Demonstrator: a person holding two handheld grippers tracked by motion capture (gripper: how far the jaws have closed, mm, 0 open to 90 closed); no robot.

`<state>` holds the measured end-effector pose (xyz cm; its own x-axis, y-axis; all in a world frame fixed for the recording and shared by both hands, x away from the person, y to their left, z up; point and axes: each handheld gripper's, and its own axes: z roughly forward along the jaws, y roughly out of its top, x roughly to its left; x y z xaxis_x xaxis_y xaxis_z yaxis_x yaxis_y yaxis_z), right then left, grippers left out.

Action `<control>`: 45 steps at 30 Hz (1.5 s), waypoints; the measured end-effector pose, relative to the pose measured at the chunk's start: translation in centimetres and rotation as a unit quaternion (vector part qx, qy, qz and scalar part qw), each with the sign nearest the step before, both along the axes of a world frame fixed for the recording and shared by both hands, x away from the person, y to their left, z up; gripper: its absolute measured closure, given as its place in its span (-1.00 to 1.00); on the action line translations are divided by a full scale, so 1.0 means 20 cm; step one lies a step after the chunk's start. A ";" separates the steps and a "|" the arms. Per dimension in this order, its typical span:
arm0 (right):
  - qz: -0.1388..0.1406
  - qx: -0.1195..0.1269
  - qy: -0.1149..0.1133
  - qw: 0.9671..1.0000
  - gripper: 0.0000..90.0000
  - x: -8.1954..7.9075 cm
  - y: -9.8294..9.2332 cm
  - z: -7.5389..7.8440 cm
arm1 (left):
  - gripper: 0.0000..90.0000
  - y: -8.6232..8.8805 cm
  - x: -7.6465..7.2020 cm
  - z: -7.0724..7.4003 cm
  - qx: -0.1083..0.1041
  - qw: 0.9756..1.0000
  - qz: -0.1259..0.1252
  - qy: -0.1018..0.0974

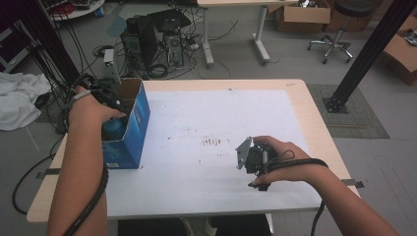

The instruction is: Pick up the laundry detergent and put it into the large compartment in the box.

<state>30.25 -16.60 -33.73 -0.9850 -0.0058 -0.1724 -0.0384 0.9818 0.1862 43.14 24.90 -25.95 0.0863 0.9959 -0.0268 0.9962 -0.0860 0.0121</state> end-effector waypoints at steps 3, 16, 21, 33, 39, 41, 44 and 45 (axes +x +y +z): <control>0.000 0.001 -0.002 1.000 -0.65 0.00 0.00 0.01 | -0.44 0.00 -0.01 0.02 0.001 1.000 0.001 -0.003; 0.004 -0.001 -0.005 1.000 -0.65 -0.01 0.01 0.01 | -0.60 -0.03 -0.04 0.12 0.009 1.000 -0.007 -0.008; 0.004 0.002 -0.007 1.000 -0.65 -0.01 0.00 0.02 | -0.65 -0.05 -0.04 0.16 0.014 1.000 -0.009 -0.012; 0.003 0.007 -0.011 1.000 -0.65 -0.01 -0.02 0.03 | -0.74 -0.10 -0.06 0.28 0.022 0.999 -0.017 -0.027; 0.003 0.008 -0.012 1.000 -0.65 -0.02 -0.02 0.04 | -0.80 -0.11 -0.07 0.31 0.024 0.999 -0.023 -0.028; 0.002 0.007 -0.012 1.000 -0.65 -0.02 -0.02 0.04 | -0.80 -0.11 -0.08 0.32 0.024 0.999 -0.025 -0.031; 0.003 0.007 -0.013 1.000 -0.65 -0.02 -0.02 0.05 | -0.83 -0.12 -0.08 0.34 0.023 0.999 -0.029 -0.034; 0.003 0.008 -0.013 1.000 -0.65 -0.02 -0.02 0.05 | -0.85 -0.12 -0.08 0.35 0.023 0.999 -0.034 -0.035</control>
